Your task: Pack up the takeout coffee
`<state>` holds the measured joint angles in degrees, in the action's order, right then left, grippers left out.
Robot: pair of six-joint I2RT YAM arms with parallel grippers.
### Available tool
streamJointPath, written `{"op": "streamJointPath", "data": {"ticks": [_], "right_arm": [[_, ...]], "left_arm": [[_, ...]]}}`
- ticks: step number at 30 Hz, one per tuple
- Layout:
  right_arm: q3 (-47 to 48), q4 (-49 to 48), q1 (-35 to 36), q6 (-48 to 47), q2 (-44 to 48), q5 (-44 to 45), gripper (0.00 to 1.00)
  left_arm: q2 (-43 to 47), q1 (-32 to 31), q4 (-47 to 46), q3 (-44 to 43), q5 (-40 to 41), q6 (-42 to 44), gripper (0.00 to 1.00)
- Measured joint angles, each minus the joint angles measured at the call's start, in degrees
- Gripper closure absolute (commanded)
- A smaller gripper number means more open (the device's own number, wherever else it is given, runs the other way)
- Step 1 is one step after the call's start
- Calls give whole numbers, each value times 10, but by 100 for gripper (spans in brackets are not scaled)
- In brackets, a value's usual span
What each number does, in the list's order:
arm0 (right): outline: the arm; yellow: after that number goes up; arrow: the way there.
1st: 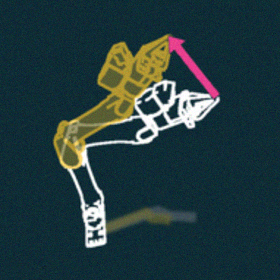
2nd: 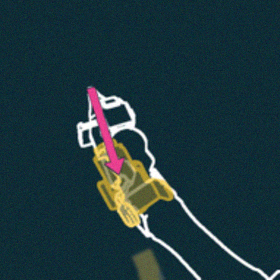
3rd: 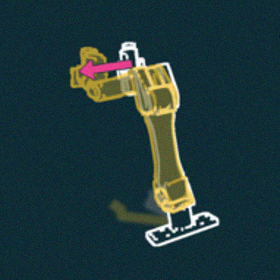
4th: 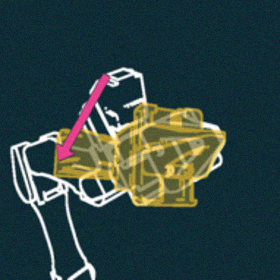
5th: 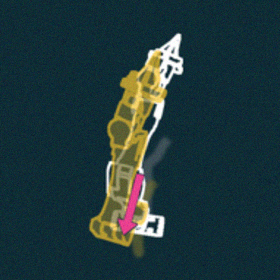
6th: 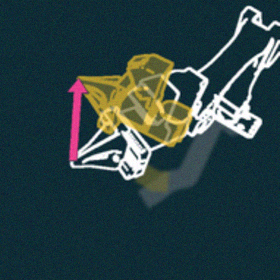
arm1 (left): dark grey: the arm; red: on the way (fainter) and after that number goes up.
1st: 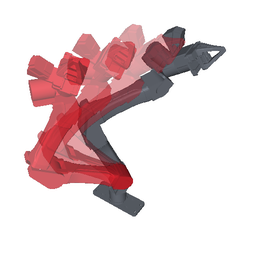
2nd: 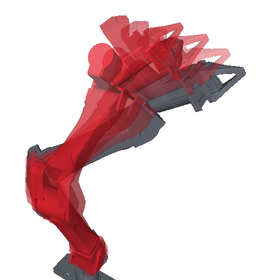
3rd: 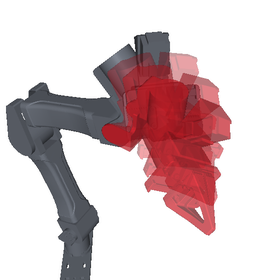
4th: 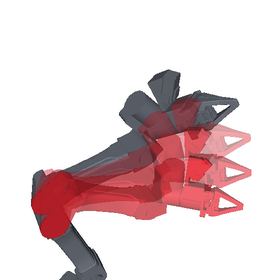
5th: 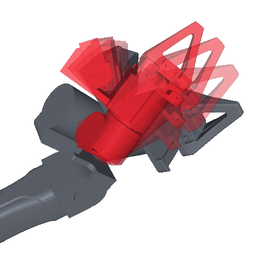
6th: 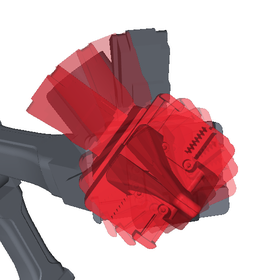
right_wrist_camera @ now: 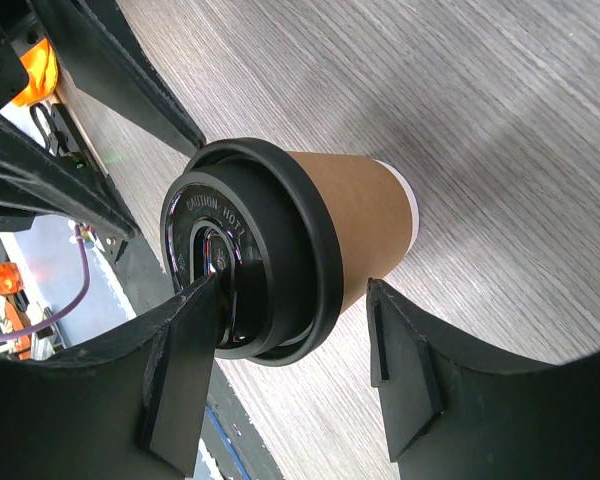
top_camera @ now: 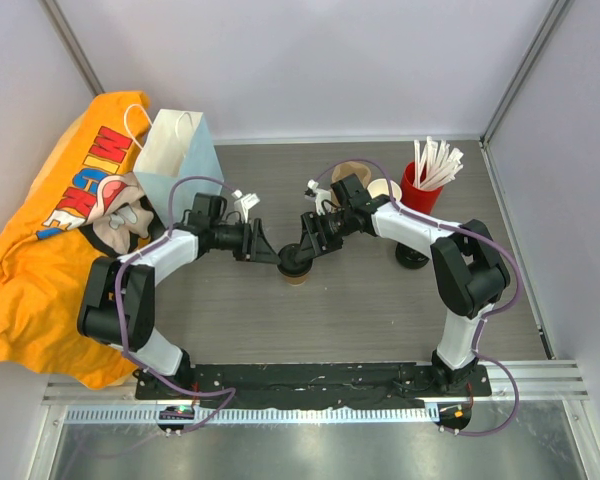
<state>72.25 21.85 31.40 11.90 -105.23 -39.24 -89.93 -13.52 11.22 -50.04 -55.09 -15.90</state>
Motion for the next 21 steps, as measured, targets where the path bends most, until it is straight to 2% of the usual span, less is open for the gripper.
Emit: {"op": "streamJointPath", "data": {"ticks": [4,16,21], "right_arm": [[1,1,0,0,0,2,37],[3,4,0,-2,0,3,37],[3,5,0,-2,0,3,37]], "left_arm": [[0,0,1,3,0,5,57],[0,-4,2,8,0,15,58],[-5,-12,2,8,13,17,61]]}}
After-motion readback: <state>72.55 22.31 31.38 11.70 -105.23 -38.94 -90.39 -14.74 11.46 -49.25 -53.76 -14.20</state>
